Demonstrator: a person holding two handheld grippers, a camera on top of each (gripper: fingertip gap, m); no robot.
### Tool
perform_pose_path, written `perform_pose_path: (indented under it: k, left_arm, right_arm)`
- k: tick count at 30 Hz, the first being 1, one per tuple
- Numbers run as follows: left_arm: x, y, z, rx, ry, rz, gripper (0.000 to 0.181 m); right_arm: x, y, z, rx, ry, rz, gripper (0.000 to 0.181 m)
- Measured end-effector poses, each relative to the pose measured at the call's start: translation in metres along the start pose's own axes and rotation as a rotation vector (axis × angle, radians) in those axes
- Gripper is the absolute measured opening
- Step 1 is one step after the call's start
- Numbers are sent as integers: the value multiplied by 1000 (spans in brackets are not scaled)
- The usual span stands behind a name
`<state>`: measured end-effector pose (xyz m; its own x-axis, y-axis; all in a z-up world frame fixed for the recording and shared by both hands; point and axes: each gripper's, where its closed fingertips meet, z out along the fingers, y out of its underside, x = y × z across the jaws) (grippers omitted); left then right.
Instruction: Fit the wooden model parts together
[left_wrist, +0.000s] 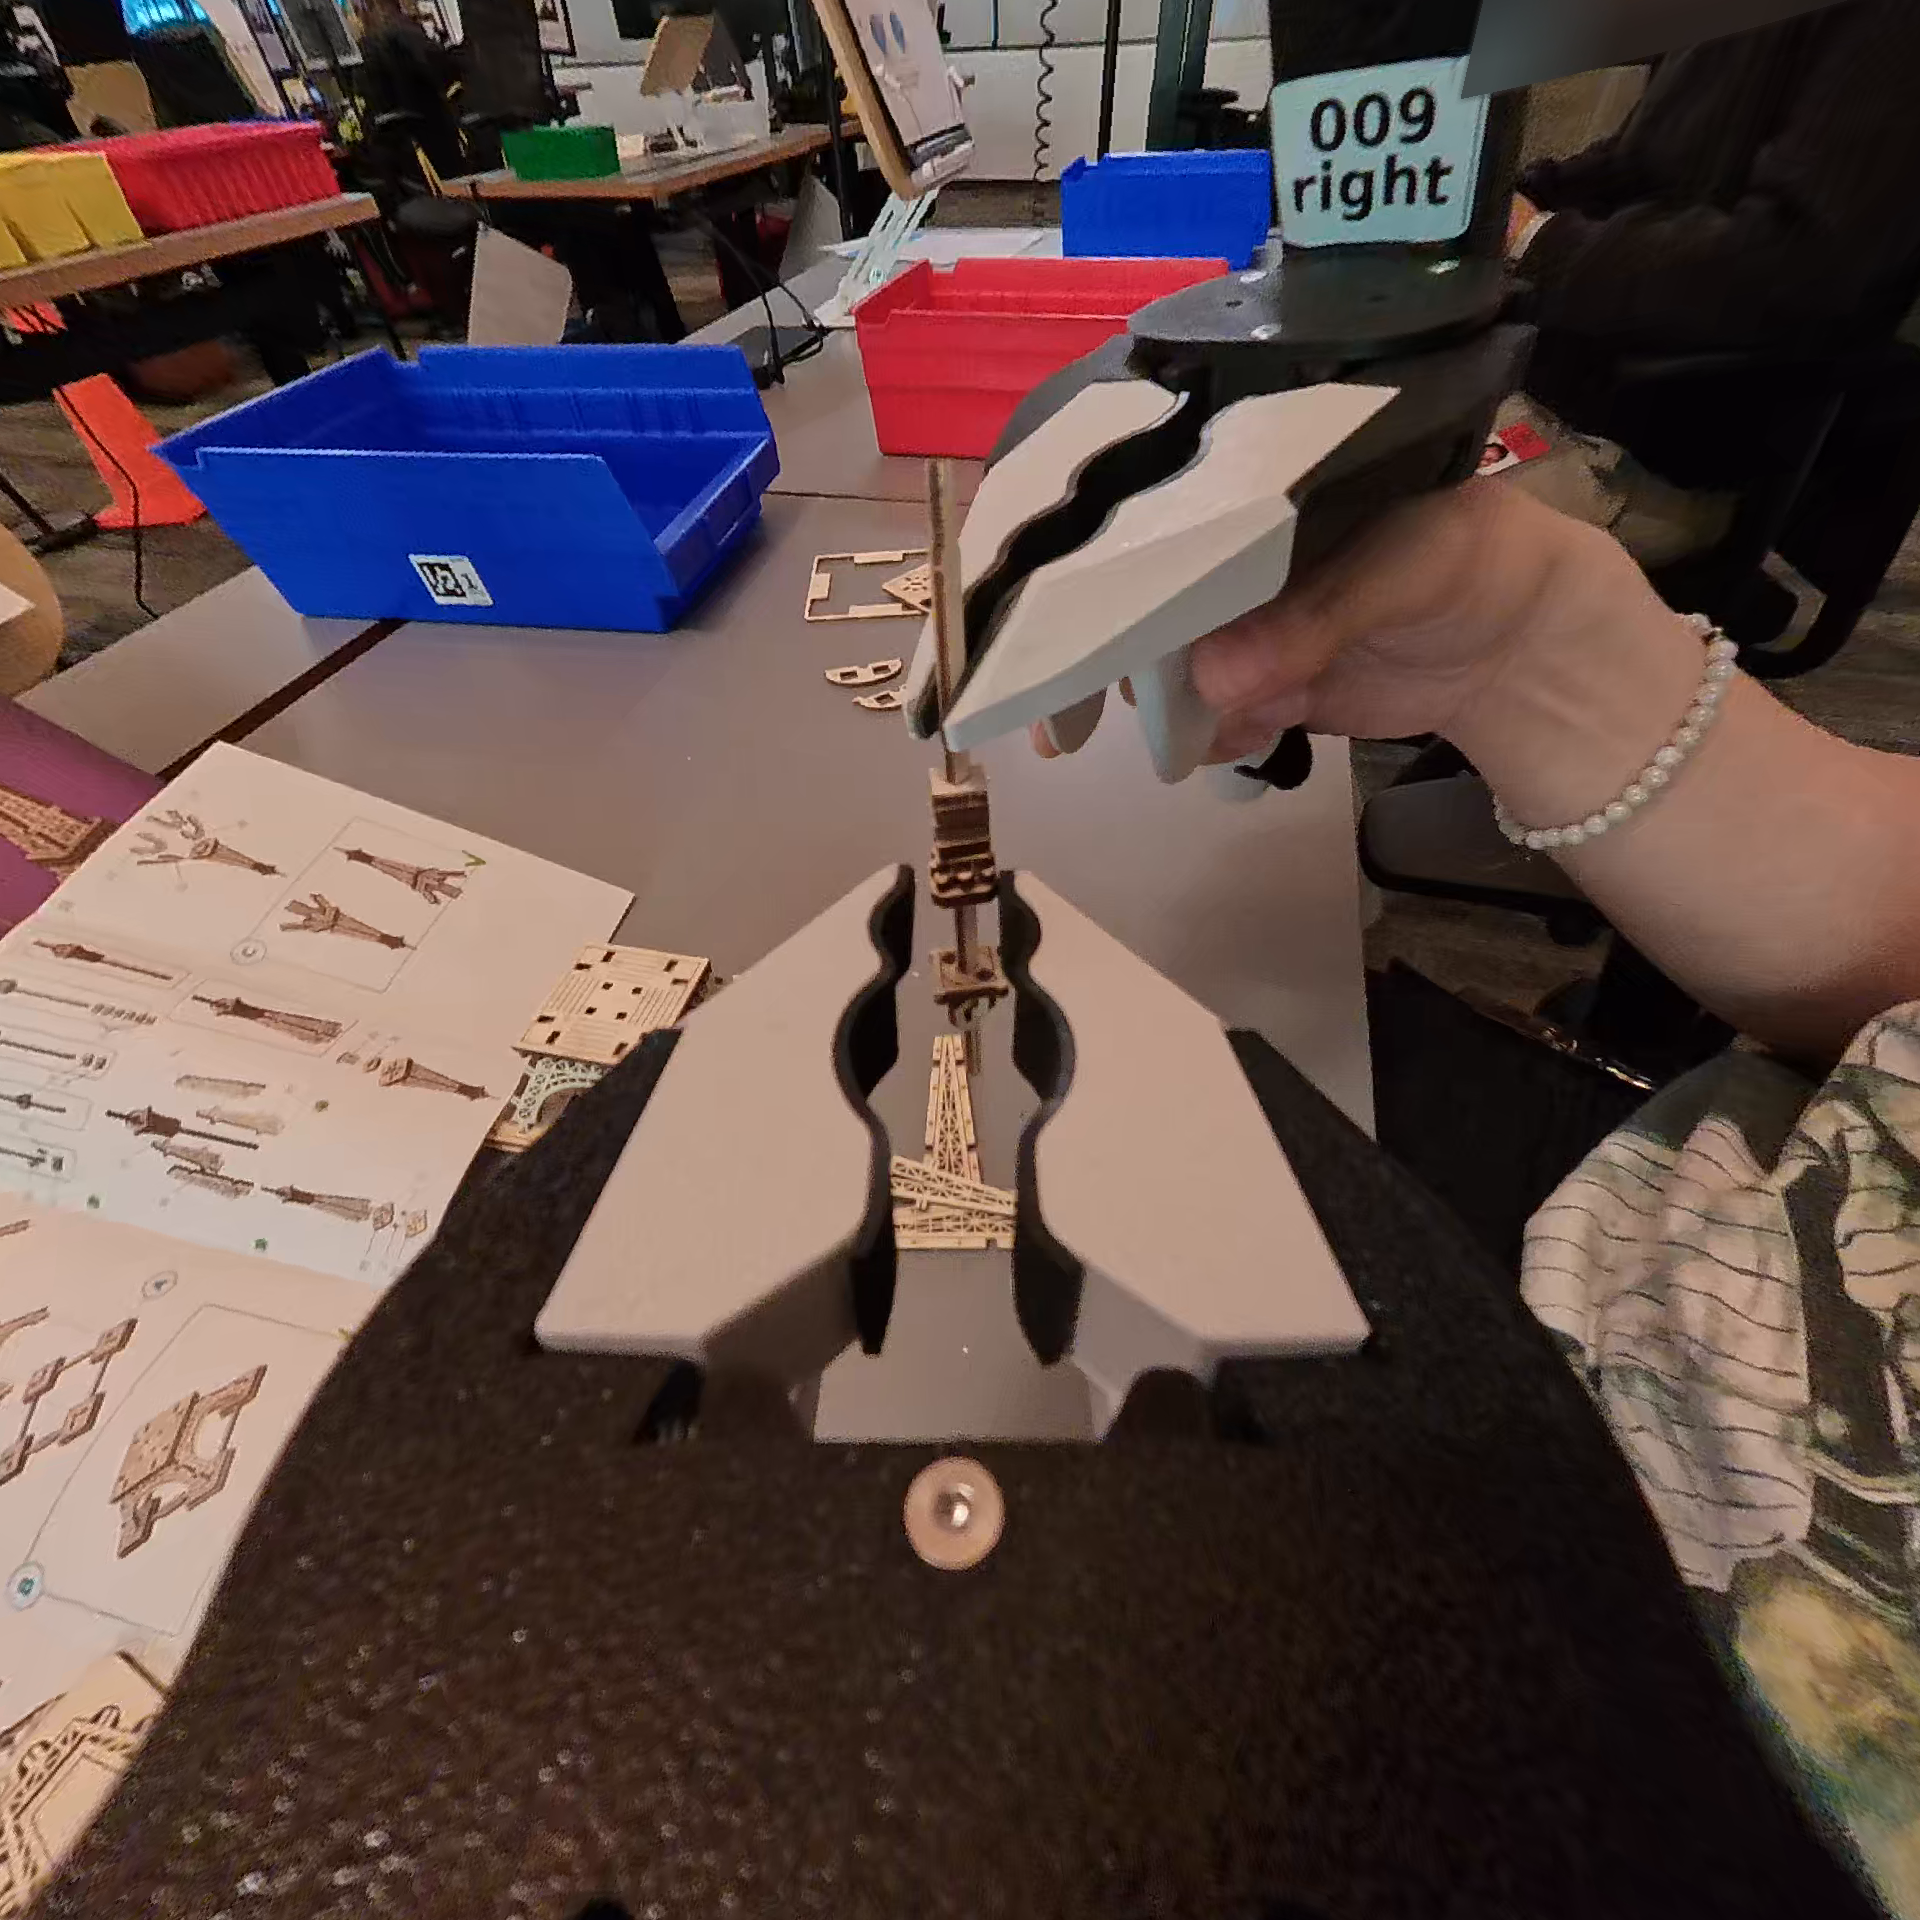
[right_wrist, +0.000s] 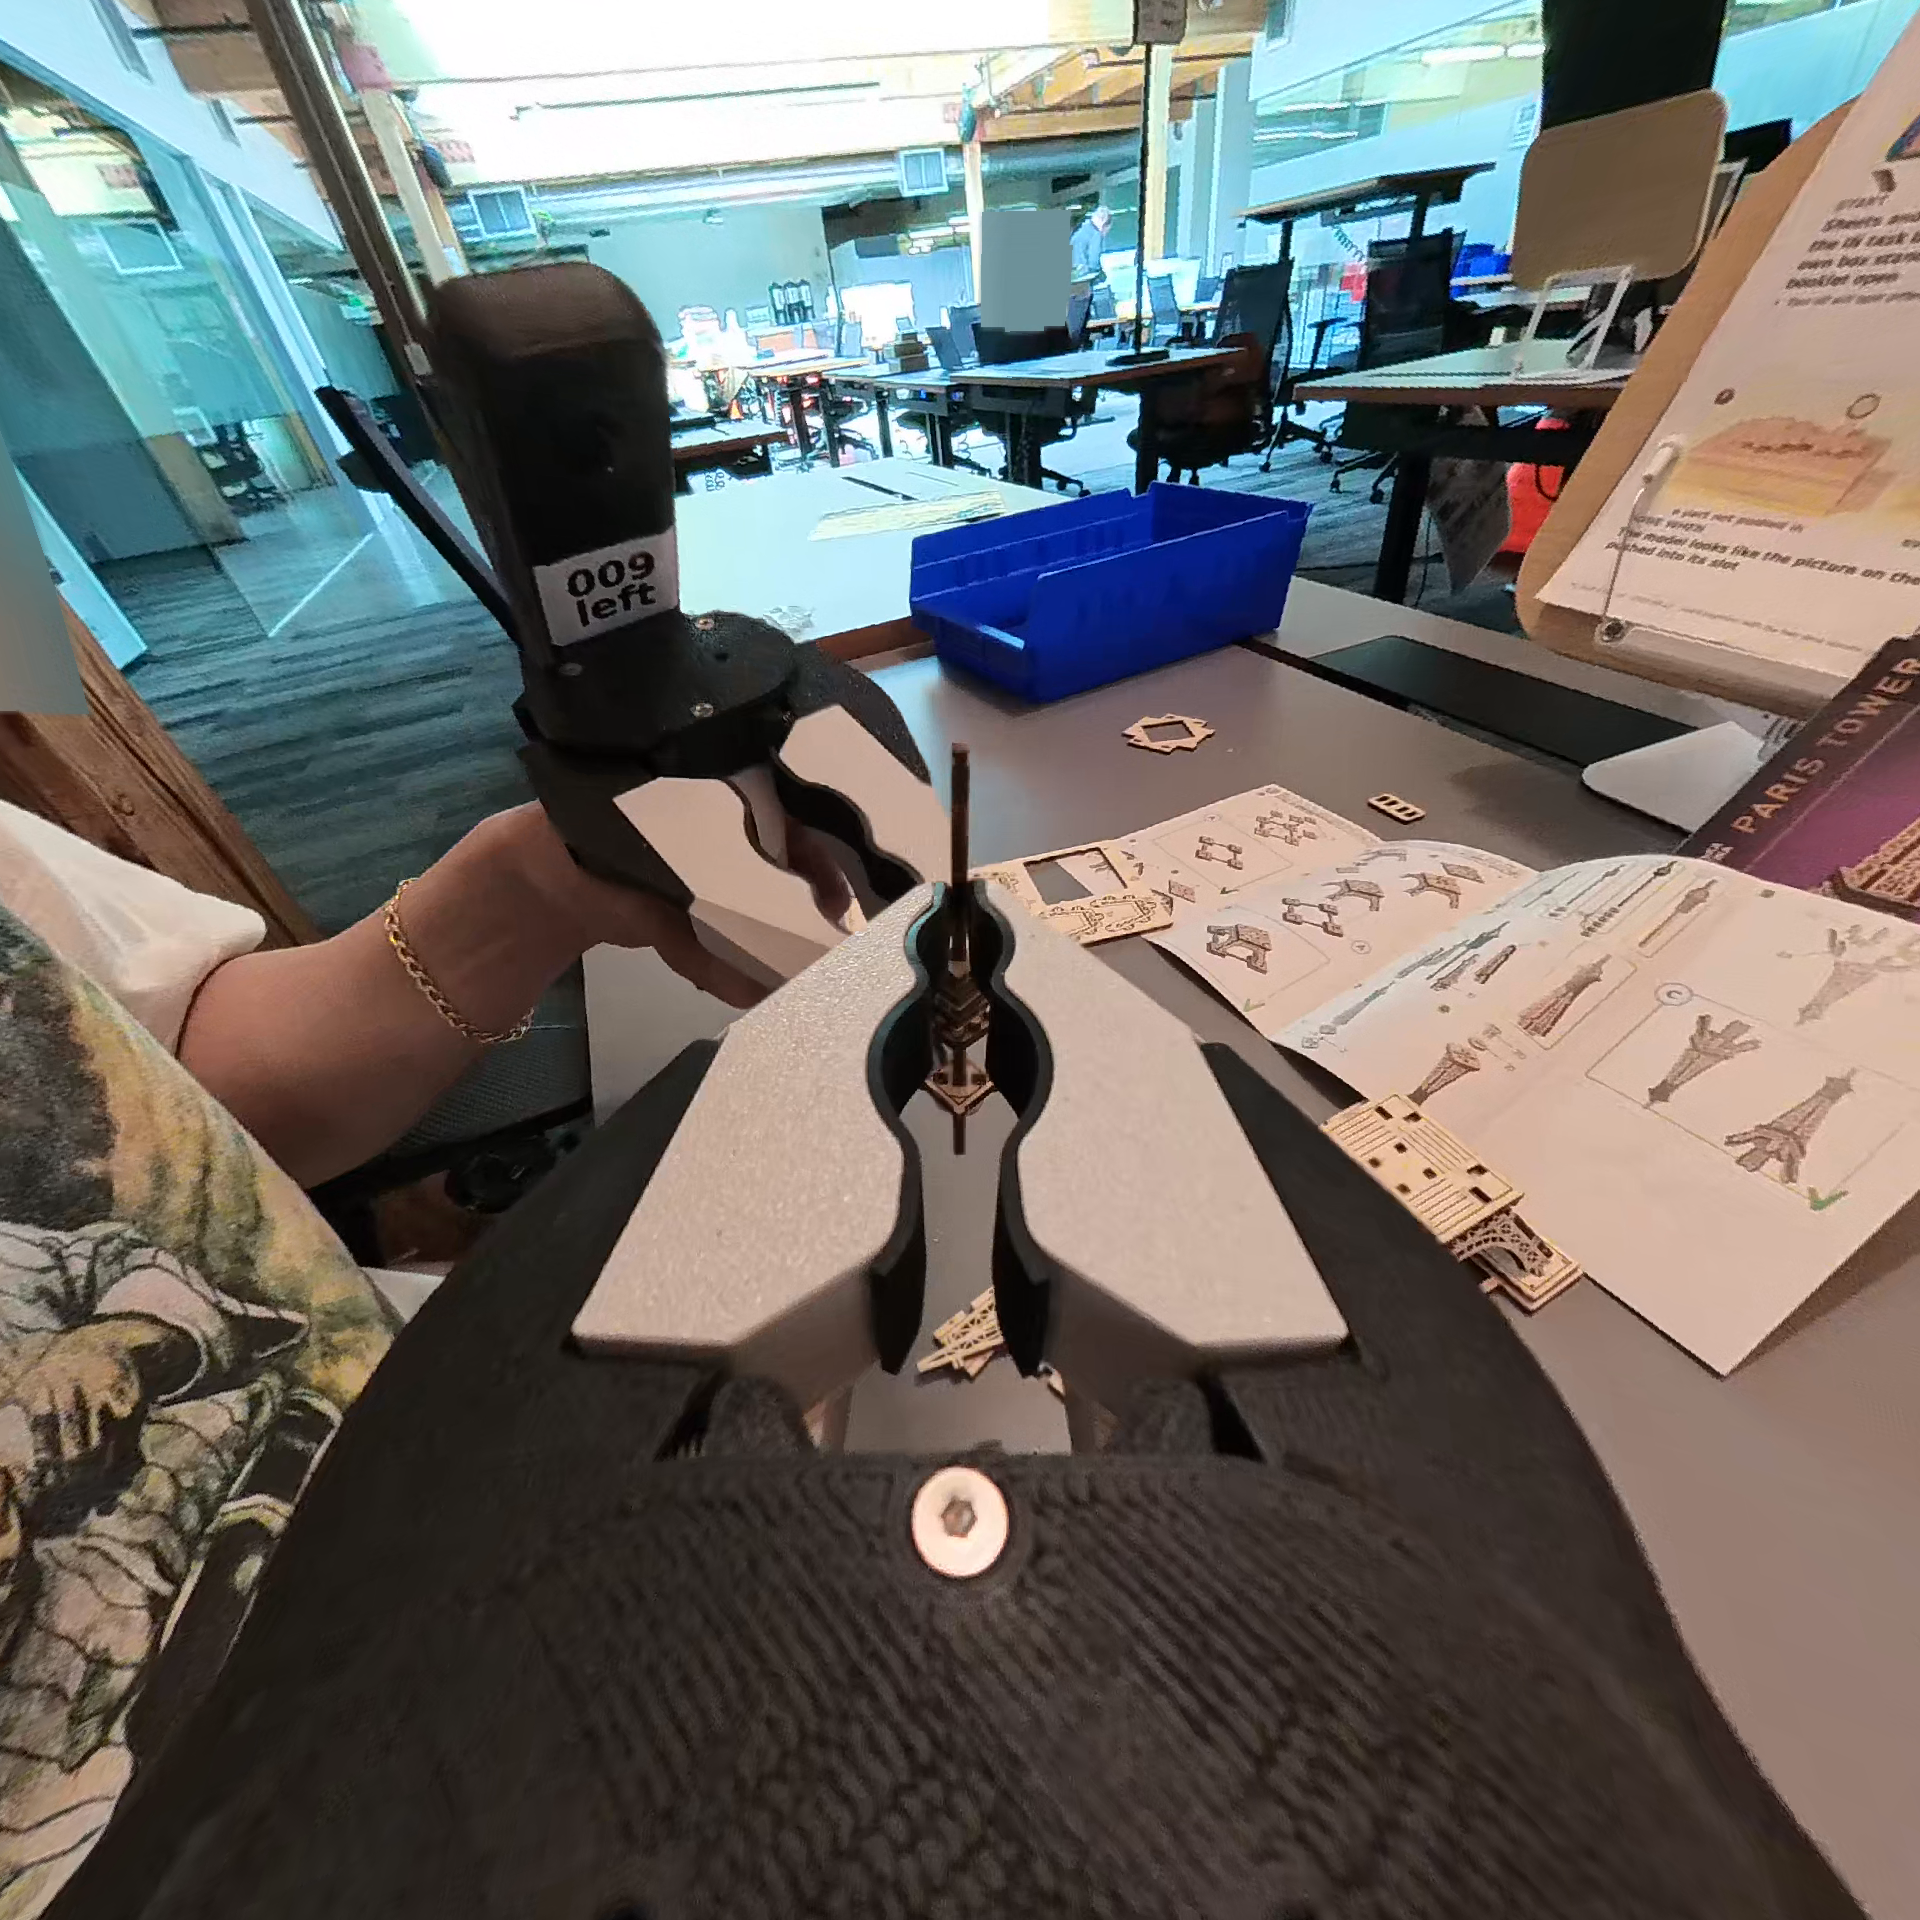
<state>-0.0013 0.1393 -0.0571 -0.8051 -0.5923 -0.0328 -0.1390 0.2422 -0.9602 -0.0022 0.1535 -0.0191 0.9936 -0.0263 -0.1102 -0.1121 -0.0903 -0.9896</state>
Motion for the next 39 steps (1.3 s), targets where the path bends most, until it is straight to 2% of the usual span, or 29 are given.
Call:
perform_pose_path:
  k: [9,11,16,21,22,23,25,33,37,39]
  left_arm:
    - [1,-1,2,35,28,-44,10]
    - [0,-3,0,52,25,-42,21]
    - [-1,-14,-7,114,29,-44,6]
    - [-2,-14,-5,123,25,-52,7]
    - [-2,-15,-6,126,25,-54,12]
    - [-3,-14,-6,125,20,-53,17]
    - [-4,-14,-5,120,12,-43,8]
    - [-4,-11,-2,121,25,-51,7]
    - [-6,-8,-2,77,-21,42,8]
    - [-5,-7,-1,60,-14,-14,8]
  right_arm:
    - [0,-2,0,-18,33,-34,0]
    - [2,-2,-1,1,27,-6,0]
    - [2,-4,-1,15,19,7,0]
    - [3,-5,0,8,45,-9,0]
    - [3,-6,0,12,43,-3,0]
    - [1,-7,1,21,27,5,0]
    - [2,-6,3,20,29,14,0]
    - [5,-3,3,-16,71,-22,0]
    - [5,-1,4,-17,77,-19,0]
    - [6,0,4,-22,81,-20,0]
